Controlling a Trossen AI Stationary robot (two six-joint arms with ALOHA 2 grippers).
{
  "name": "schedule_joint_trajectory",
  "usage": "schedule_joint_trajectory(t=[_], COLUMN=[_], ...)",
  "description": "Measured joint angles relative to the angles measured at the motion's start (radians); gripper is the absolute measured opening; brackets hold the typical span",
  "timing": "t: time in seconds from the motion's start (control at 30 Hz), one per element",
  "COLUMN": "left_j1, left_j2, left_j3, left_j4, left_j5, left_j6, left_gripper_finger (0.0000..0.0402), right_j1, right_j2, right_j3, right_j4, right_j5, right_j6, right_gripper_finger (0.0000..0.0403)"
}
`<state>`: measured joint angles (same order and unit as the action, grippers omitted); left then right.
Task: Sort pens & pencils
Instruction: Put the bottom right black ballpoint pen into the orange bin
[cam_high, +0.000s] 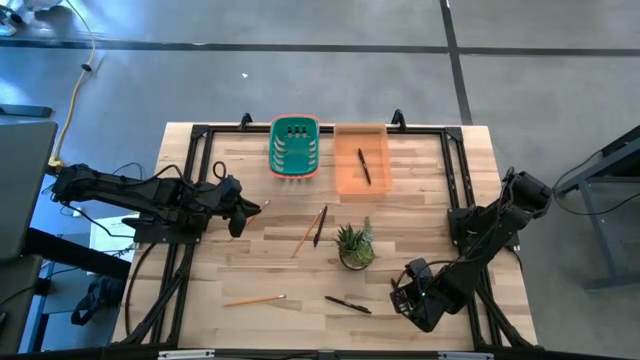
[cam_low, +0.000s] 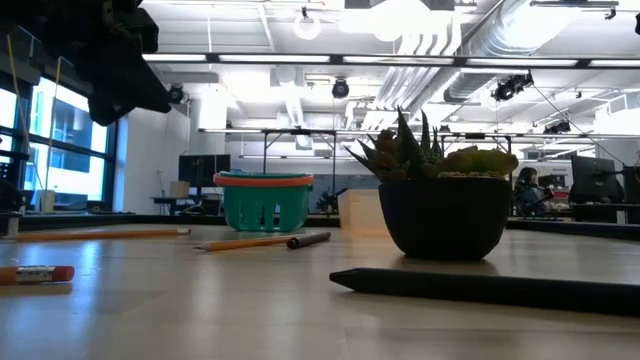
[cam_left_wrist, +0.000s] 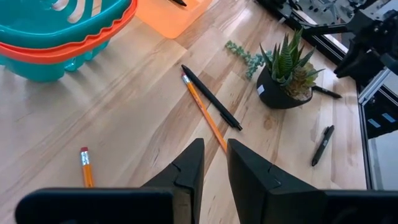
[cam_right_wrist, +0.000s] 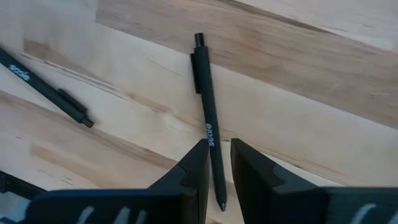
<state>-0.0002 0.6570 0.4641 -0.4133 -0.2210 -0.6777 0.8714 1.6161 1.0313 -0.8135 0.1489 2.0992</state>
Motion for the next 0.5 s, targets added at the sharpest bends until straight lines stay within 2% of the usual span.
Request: schedule_joint_trajectory(t=[0.5], left_j1=[0.0], left_j2=[0.0], left_j3=[0.0], left_j4=[0.001], left_j5=[-0.007], left_j6=[0.001], left_gripper_finger=[0.0058], right_j1=[0.0], right_j2=[0.0], right_j3=[0.0], right_j4=[-0.01], right_j5=[0.003], right_j6=[-0.013], right_gripper_finger=[0.0058])
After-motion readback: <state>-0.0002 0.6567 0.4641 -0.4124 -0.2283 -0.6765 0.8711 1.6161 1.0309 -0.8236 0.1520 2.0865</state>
